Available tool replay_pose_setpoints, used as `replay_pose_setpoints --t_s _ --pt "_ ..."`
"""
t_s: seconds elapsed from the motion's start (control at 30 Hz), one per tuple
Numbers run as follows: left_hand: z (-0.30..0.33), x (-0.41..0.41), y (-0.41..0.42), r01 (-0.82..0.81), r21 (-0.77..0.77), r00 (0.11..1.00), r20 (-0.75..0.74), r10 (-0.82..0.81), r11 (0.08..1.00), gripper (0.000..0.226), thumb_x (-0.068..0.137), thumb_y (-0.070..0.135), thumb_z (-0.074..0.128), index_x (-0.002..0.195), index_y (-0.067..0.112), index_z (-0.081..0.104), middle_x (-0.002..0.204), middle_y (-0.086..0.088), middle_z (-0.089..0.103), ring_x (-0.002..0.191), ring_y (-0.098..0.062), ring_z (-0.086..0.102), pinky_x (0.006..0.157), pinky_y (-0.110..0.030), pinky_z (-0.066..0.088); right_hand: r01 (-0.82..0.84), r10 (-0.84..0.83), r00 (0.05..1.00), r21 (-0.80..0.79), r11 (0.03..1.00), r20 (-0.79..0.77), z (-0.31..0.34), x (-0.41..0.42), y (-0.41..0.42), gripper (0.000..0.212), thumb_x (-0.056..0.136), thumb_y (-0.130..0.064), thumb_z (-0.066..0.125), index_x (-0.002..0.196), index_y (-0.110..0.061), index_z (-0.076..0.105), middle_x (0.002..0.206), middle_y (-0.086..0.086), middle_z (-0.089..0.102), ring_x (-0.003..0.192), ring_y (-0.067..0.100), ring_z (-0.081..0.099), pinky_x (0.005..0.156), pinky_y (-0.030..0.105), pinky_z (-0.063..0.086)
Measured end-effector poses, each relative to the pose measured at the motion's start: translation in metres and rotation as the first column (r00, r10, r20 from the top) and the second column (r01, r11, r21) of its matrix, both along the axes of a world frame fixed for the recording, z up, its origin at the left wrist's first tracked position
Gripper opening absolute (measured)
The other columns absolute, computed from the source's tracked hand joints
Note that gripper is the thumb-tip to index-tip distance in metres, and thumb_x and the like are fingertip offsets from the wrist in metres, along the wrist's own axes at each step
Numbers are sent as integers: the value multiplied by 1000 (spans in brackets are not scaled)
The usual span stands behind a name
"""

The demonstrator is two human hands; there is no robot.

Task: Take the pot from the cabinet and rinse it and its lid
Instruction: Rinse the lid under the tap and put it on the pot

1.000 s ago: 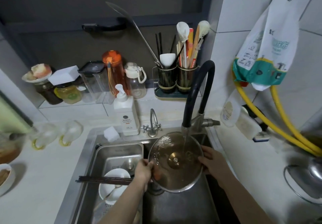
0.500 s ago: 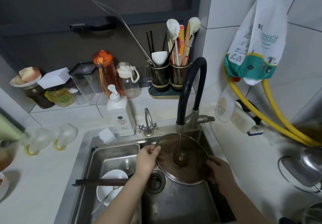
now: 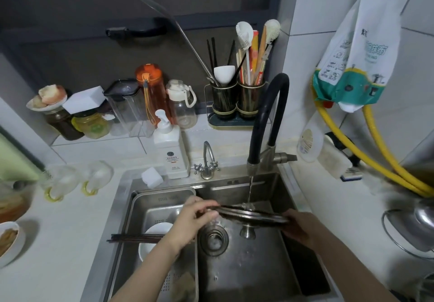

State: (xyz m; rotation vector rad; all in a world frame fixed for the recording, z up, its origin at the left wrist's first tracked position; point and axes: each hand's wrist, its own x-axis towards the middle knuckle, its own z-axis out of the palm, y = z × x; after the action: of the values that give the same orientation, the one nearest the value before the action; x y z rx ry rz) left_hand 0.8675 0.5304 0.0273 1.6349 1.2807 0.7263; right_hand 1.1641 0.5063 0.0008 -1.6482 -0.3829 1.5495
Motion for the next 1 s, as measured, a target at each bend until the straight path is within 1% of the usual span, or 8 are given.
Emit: replay_pose_setpoints --t_s 0.1,0.17,0.33,0.43,0.6,0.7,0.83,1.0 --pt "-3 20 5 -116 18 991 68 115 993 26 84 11 67 87 36 65 94 4 54 91 4 52 84 -1 33 67 -65 989 9 998 -130 -2 -9 -8 20 93 -10 48 84 3 60 79 22 64 70 31 62 45 27 55" --pt "-3 32 8 -162 -42 972 166 167 986 15 87 9 62 83 23 63 84 5 57 77 9 53 76 -2 37 71 -63 984 40 997 -164 -12 -17 -13 24 94 -19 49 99 2 61 96 24 63 86 36 61 58 32 59" --pt "-11 40 21 -289 -211 902 266 339 934 11 90 17 60 80 14 61 79 -4 55 77 -15 50 71 -21 41 -24 29 997 79 997 -68 -29 -20 -15 45 89 -50 48 102 -11 66 104 18 70 103 34 64 99 46 47" --pt "-14 39 22 -356 -268 867 263 424 895 15 91 20 58 79 10 58 77 -8 55 72 -15 50 58 -9 43 -103 103 995 88 991 10 -29 -17 -9 44 87 -47 55 108 -11 67 107 12 71 105 28 64 102 45 45" --pt "-16 40 21 -412 -411 789 285 544 813 23 89 24 61 71 12 57 62 -5 56 55 -14 52 52 -23 46 -91 79 988 87 992 132 -30 -15 4 35 83 -37 64 106 -12 69 106 15 70 104 33 63 99 47 47" --pt "-10 41 19 -332 -507 769 343 539 796 23 89 23 62 71 9 60 53 -2 55 41 -10 50 43 -20 46 -17 13 997 62 998 69 -30 -14 11 33 82 -32 67 103 -6 69 105 19 70 103 37 63 96 46 50" --pt "-1 55 24 -182 -622 790 369 490 762 16 85 17 66 88 2 69 67 -10 68 47 -14 61 47 -23 54 21 -22 1000 53 998 14 -33 -9 16 24 90 -21 57 103 -3 66 106 21 68 101 35 62 86 42 51" --pt "9 87 30 -102 -570 829 405 386 815 11 83 13 68 74 7 72 65 -9 72 51 -15 65 51 -23 53 -27 31 998 69 997 -51 -33 3 15 20 91 -12 52 106 -12 65 104 17 68 98 34 61 76 40 50"
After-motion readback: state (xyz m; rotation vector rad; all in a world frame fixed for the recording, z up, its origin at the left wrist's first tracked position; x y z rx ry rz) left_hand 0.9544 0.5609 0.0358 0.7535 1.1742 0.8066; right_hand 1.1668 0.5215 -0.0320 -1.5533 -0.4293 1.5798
